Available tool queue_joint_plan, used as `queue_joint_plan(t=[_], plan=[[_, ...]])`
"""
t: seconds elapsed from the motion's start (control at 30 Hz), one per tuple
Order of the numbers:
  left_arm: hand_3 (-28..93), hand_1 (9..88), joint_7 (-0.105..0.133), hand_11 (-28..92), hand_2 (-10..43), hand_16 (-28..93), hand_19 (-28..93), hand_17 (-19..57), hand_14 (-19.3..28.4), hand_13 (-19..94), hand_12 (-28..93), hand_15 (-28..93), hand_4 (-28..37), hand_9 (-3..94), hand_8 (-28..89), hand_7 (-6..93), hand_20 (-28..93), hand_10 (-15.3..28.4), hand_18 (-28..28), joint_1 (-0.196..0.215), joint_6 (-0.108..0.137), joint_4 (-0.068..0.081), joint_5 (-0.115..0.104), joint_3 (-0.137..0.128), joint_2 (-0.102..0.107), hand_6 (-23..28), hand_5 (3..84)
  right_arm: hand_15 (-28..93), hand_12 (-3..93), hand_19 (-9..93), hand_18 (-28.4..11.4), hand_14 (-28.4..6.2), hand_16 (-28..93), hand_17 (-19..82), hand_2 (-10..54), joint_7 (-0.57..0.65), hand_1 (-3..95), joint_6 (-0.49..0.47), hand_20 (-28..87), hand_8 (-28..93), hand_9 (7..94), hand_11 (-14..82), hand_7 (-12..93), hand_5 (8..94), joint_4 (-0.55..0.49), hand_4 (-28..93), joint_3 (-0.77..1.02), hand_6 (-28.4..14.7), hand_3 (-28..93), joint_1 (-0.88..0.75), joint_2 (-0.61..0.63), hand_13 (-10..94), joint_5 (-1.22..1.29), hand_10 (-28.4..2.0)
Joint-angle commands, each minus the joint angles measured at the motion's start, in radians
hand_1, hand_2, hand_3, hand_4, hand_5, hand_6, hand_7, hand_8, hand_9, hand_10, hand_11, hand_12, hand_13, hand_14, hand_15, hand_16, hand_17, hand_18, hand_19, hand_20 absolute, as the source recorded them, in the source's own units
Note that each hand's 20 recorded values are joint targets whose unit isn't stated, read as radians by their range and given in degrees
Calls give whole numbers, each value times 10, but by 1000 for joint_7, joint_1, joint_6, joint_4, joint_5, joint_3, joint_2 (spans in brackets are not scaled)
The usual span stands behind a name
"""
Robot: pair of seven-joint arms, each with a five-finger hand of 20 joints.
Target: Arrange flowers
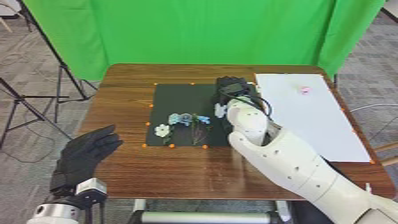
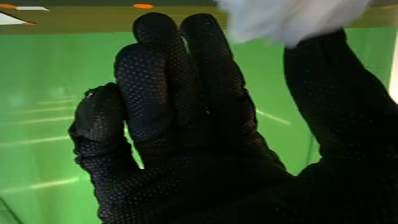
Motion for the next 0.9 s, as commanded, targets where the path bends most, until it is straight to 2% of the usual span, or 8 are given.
queue_joint_plan(t=[0.03,0.23,0.33,0.4,0.57,0.7,0.73,0.9], plan=[[797,284,41,413,81,-155,607,-98,284,321,85,651,-163,433,-93,153,116,238,218,16,22,3,-39,16,40,162,511,797,195,904,-249,-190,213,245,-79,9,289,-14,416,-130,597,393,212,634,-13,-282,4,-63,808,20,-17,471,16,-195],[796,284,45,414,81,-155,607,-98,284,321,84,651,-162,433,-93,153,116,238,218,24,24,1,-40,14,41,162,511,803,192,899,-251,-198,205,238,-71,10,276,-26,422,-127,588,392,206,625,-19,-279,7,-68,808,26,-20,461,23,-204],[797,284,79,414,81,-155,608,-98,284,322,85,651,-162,433,-93,152,116,238,218,32,41,0,-70,25,71,162,511,804,192,898,-252,-199,201,236,-69,12,275,-28,426,-126,587,393,204,624,-22,-277,8,-69,809,31,-18,460,36,-205],[797,284,77,413,81,-155,608,-99,284,321,85,651,-162,433,-93,152,116,238,218,35,40,0,-65,25,66,163,512,805,192,896,-253,-201,200,236,-67,16,275,-29,427,-125,586,392,204,623,-29,-277,4,-69,808,40,-10,458,47,-207],[797,284,111,414,81,-155,608,-99,284,321,85,651,-163,433,-93,152,116,238,218,53,57,-4,-87,34,85,162,511,806,192,894,-254,-204,196,234,-64,15,273,-23,432,-124,584,390,201,620,-57,-274,-9,-72,810,83,31,456,75,-211],[796,284,119,413,82,-155,608,-99,284,321,85,651,-163,433,-94,152,116,238,218,65,61,-7,-87,28,85,162,511,806,192,892,-255,-209,193,233,-56,1,273,-41,434,-123,579,386,196,613,-82,-269,-7,-75,819,116,86,452,102,-216],[796,284,104,413,82,-156,607,-99,284,321,84,651,-163,433,-94,152,116,238,218,61,55,-8,-79,25,77,162,511,806,192,893,-255,-211,192,232,-51,-5,273,-46,435,-122,574,384,194,610,-91,-267,-5,-76,825,122,109,447,123,-218],[796,284,110,414,82,-155,608,-99,284,320,85,651,-163,432,-93,152,115,238,218,45,53,-6,-74,45,79,162,511,812,189,894,-235,-215,184,228,5,-75,254,-93,441,-117,519,348,174,559,-106,-249,40,-81,865,128,232,407,179,-228]])
